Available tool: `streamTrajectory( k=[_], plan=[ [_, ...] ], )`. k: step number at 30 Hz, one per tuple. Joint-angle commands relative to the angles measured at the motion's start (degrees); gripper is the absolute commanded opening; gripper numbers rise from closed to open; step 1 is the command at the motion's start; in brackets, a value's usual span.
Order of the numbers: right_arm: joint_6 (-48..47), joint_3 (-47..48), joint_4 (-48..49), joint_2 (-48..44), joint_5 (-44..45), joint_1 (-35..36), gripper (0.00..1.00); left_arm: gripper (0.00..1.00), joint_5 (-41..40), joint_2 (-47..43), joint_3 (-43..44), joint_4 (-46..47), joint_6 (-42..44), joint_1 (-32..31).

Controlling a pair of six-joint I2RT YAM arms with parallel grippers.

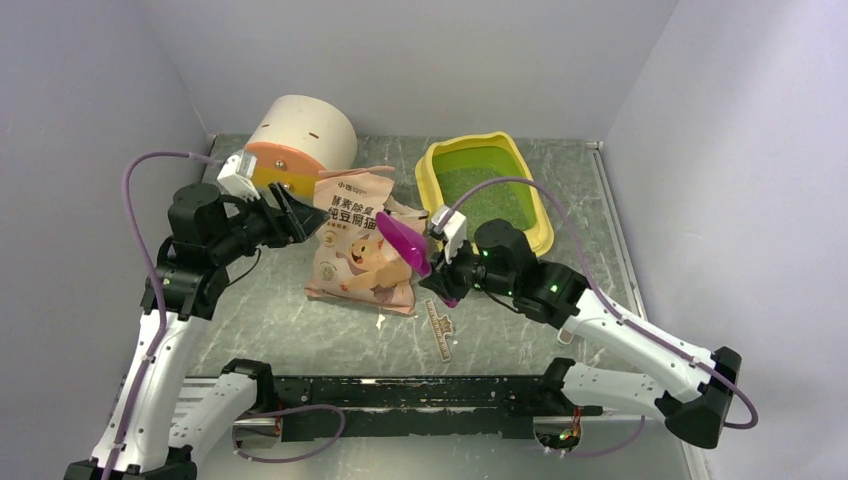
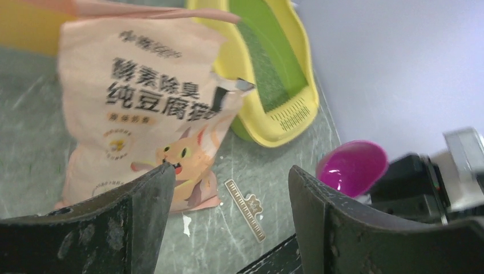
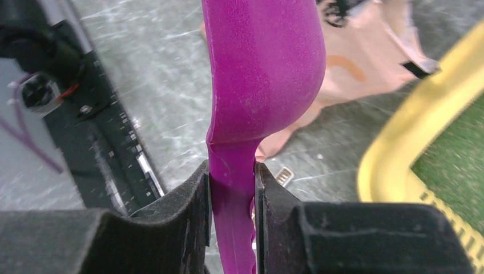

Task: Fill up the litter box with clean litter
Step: Pick up the spatula from the center of the board.

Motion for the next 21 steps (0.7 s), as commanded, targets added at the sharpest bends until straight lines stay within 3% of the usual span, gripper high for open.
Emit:
streamTrajectory(
  k=[1,4,9,16,21],
  plan=[
    [-6.4,4.6,-5.0,3.2,-18.4,-1.3,0.0,0.77,14.2,-0.3,-0.7,8.2,11.9,-0.2],
    [-8.8,7.1,-8.8,6.3,-25.5,-1.5,0.0,0.76,27.3,2.4,0.9,5.4,20.4,-0.2],
    [-9.9,10.4,-11.3,10.6,-30.2,-1.8,0.0,0.77,40.7,3.9,3.3,-4.4,36.8,-0.2],
    [-10.3,15.5,-14.0,16.1,-34.1,-3.0,0.0,0.76,45.1,2.0,2.9,-8.0,45.0,-1.2],
    [-10.3,19.0,-16.0,19.6,-36.7,-4.8,0.0,0.73,43.7,3.1,3.3,-10.1,48.4,-2.9]
  ],
)
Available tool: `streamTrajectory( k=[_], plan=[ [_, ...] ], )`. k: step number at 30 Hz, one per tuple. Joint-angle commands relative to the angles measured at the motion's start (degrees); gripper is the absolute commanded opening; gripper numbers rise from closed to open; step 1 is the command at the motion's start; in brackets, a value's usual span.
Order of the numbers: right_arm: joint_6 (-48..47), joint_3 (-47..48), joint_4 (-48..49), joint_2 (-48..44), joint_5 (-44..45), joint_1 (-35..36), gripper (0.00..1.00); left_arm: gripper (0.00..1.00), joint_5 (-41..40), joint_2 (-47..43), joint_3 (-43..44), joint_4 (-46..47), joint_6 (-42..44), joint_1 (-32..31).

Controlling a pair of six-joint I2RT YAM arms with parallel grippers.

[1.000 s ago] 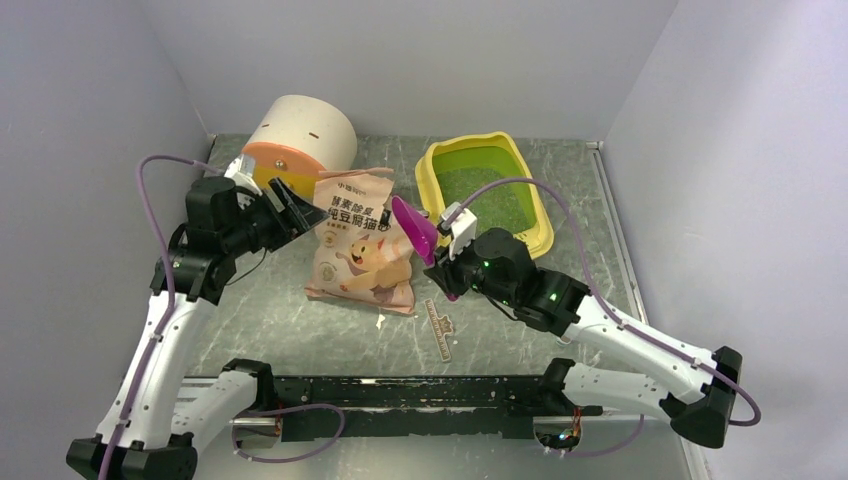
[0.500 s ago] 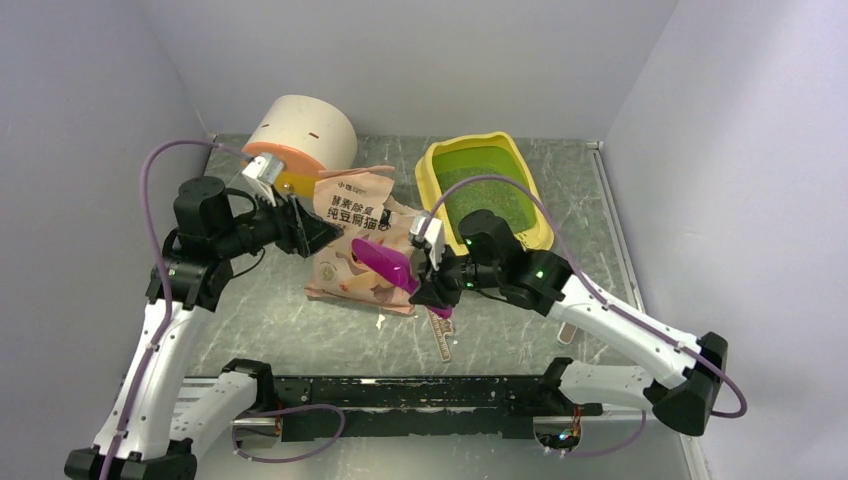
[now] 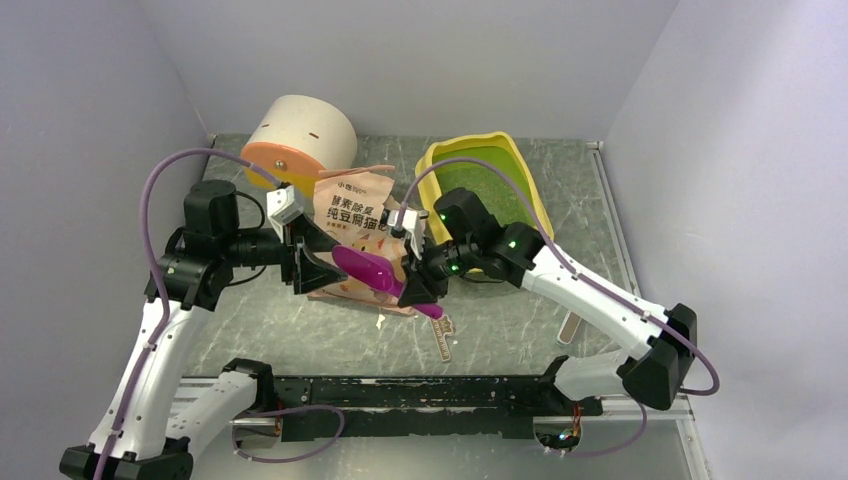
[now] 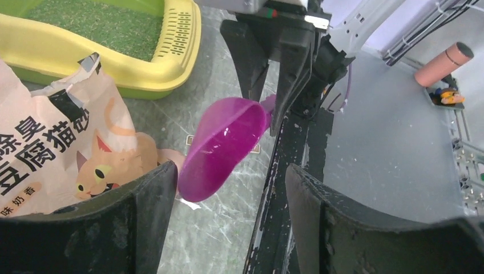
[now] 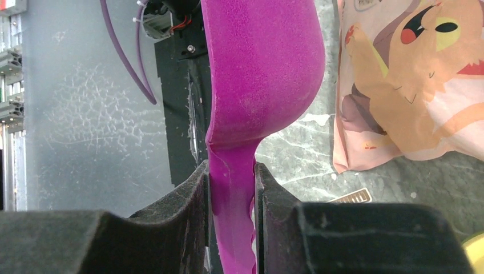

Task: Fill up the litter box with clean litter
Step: Pick up the spatula from the center of the board.

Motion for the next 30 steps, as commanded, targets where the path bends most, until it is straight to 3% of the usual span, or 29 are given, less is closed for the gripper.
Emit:
streamTrajectory(
  k=[1,7,14,16,20,22,26,30],
  plan=[
    [-1.2,3.9,-2.2,2.0,-5.2,-1.5,0.0,0.72,1.1,0.9,1.3,-2.7,6.3,-1.2],
    [-2.5,6.5,-4.6,3.7,-8.2,-1.5,0.0,0.53,-0.1,5.8,4.0,-3.6,8.1,-1.7],
    [-1.8,8.5,-5.0,6.0,-7.2,-1.5,0.0,0.23,2.1,8.9,6.1,-4.8,9.8,-1.9],
    [-1.0,8.7,-3.8,5.7,-6.1,-1.6,0.02,0.1,1.6,8.9,5.7,-4.5,9.9,-2.2],
    [5.0,7.4,2.8,3.0,4.7,-1.6,0.26,0.05,-1.1,8.1,4.8,-1.9,7.2,-2.2],
    [8.8,5.5,6.9,-0.2,10.8,-1.8,0.51,0.05,-3.7,7.2,3.2,1.6,2.4,-2.2],
    [15.9,-4.4,17.9,-9.1,20.1,-2.6,0.86,0.05,-7.6,3.8,-3.8,13.7,-12.1,-2.2],
    [24.8,-11.8,27.0,-15.7,14.9,-11.3,0.91,0.05,-10.5,-1.2,-10.9,27.5,-26.6,-2.2]
  ],
)
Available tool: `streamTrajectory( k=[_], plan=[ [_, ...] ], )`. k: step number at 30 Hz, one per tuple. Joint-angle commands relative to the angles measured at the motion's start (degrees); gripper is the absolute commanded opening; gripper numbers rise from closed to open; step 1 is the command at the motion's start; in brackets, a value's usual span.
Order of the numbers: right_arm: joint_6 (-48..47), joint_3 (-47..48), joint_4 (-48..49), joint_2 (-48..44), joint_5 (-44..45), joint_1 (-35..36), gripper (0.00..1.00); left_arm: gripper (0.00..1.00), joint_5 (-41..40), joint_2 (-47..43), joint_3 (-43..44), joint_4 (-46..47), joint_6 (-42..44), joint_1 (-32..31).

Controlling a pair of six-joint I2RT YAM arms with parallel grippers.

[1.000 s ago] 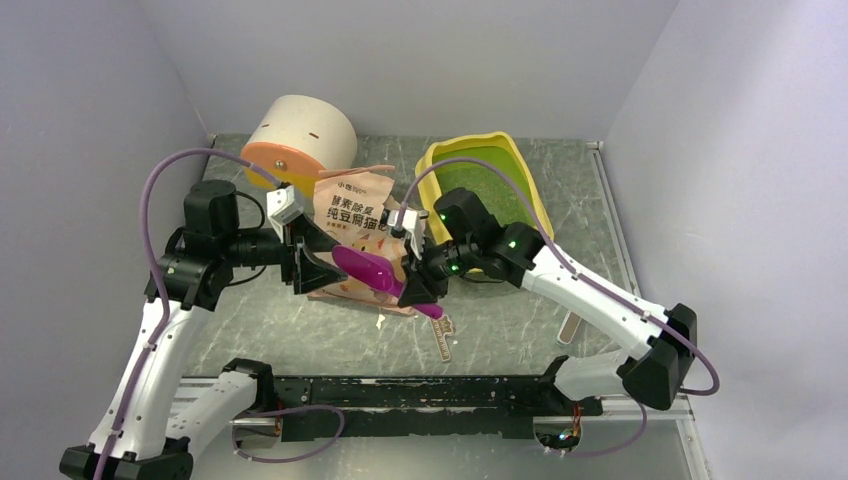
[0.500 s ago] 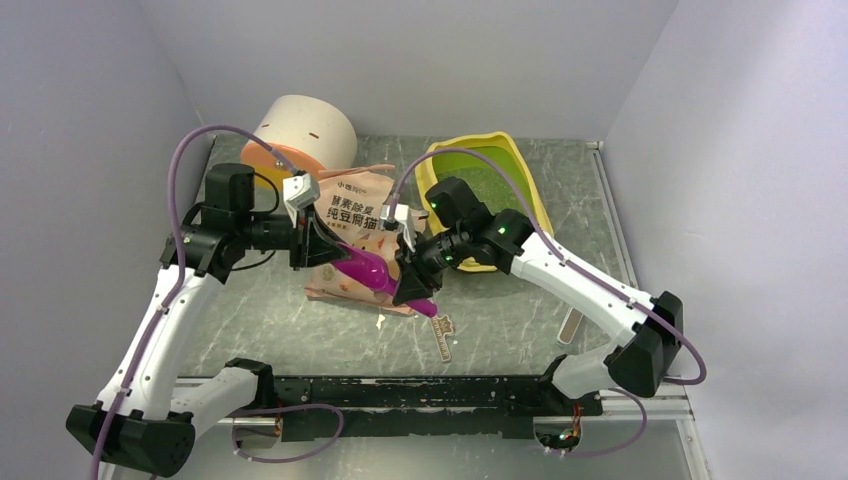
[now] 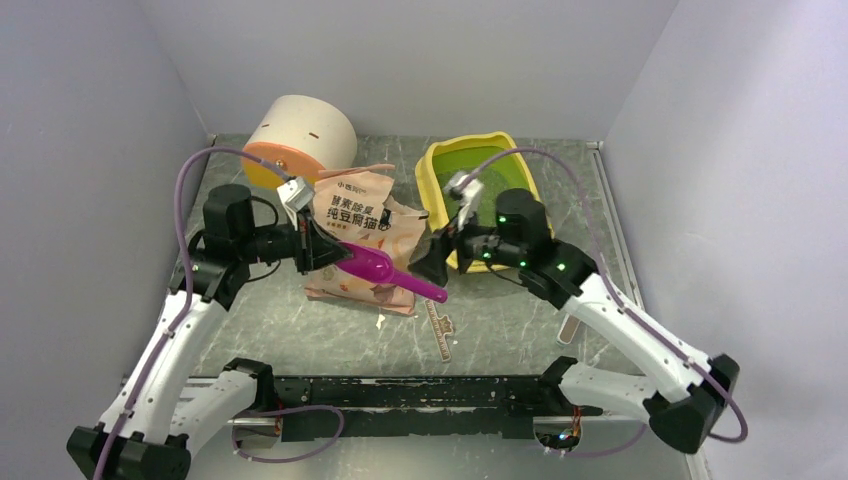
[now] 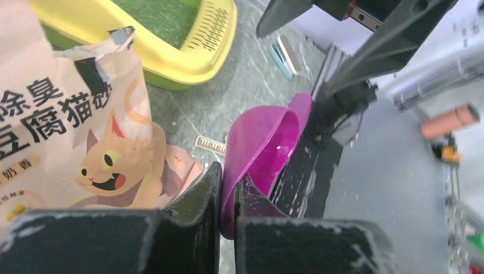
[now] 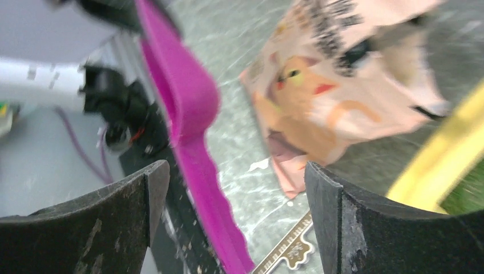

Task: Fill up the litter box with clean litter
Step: Pick up the spatula from the center of the board.

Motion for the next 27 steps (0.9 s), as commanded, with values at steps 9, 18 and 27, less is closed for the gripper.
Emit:
streamTrajectory(
  k=[9,18,27],
  plan=[
    [27.4,-17.6,35.7,-11.3,-21.4,-19.3,0.95,0.05,-11.1,-10.6,-13.1,29.0,-34.9,-0.4],
    [35.5,-19.2,45.2,-7.5,-29.5,-19.3,0.87,0.05,-10.0,-11.5,-16.4,36.7,-43.1,-0.4],
    [46.1,-21.8,59.0,-4.1,-31.9,-19.3,0.64,0.05,-11.2,-12.0,-17.0,37.2,-44.1,-0.4]
  ],
)
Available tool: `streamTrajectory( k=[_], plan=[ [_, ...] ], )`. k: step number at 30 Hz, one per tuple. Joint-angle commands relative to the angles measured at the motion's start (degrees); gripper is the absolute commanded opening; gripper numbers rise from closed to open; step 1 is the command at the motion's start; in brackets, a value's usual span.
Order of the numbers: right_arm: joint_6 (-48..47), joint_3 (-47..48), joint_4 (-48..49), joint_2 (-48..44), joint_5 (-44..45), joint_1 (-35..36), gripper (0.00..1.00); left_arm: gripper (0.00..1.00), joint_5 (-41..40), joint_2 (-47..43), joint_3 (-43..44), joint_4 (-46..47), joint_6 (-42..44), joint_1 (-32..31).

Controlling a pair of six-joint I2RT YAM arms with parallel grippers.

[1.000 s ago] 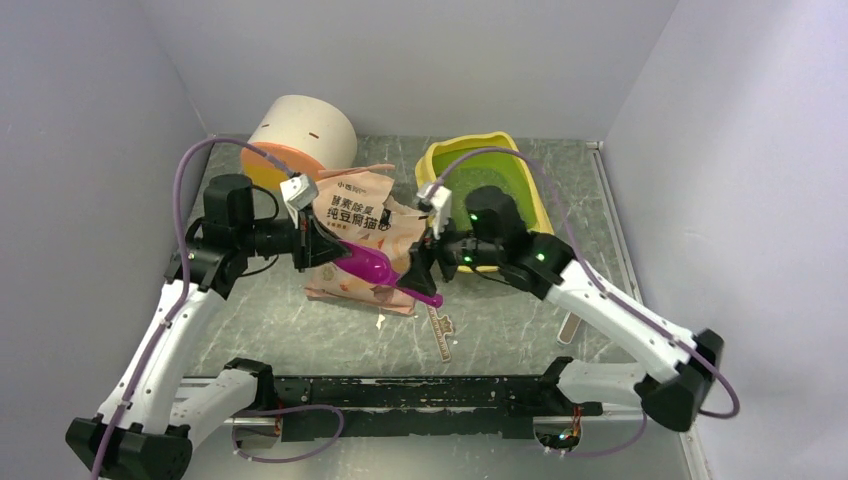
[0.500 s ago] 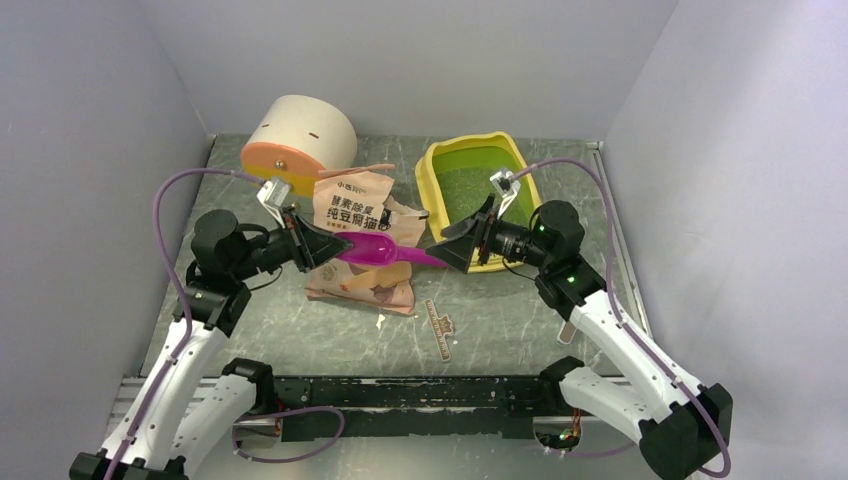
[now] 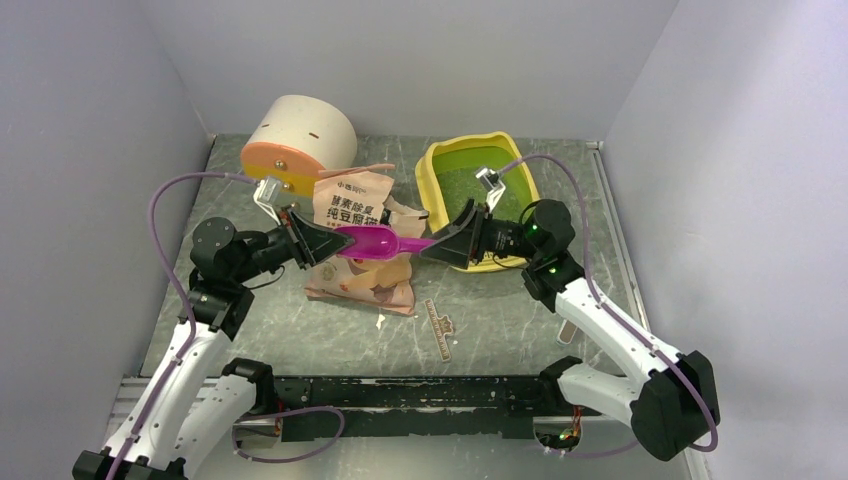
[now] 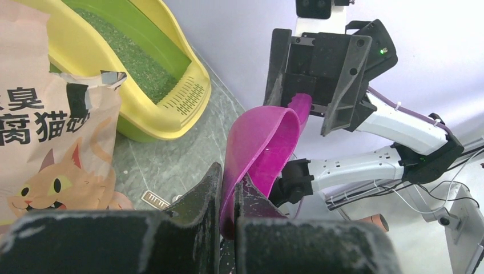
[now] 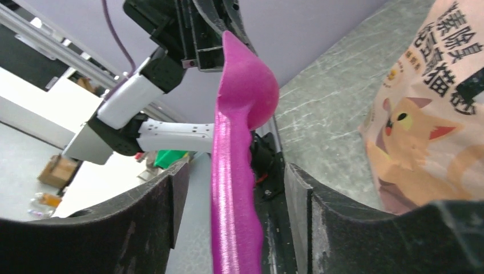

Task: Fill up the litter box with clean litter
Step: Pick up the spatula from the center of the board.

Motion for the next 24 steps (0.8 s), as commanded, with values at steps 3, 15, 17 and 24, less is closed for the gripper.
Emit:
streamTrajectory(
  k=[3,15,17,24],
  plan=[
    [3.8,0.3,7.0,-0.1,-2.4,-0.3,0.54,0.05,-2.1,-1.1,2.1,-1.4,1.8,-0.4],
    [7.2,-1.0,11.6,0.5,-2.4,-0.2,0.46,0.05,-3.2,-1.8,1.3,-1.0,0.7,-0.3],
    [7.5,-0.9,11.7,0.8,-2.6,-0.2,0.46,0.05,-3.2,-2.1,1.1,-1.1,0.7,-0.4],
    [5.0,-0.4,8.4,0.3,-2.1,-0.2,0.65,0.05,-3.8,-2.6,1.5,-1.3,0.6,-0.4]
  ],
)
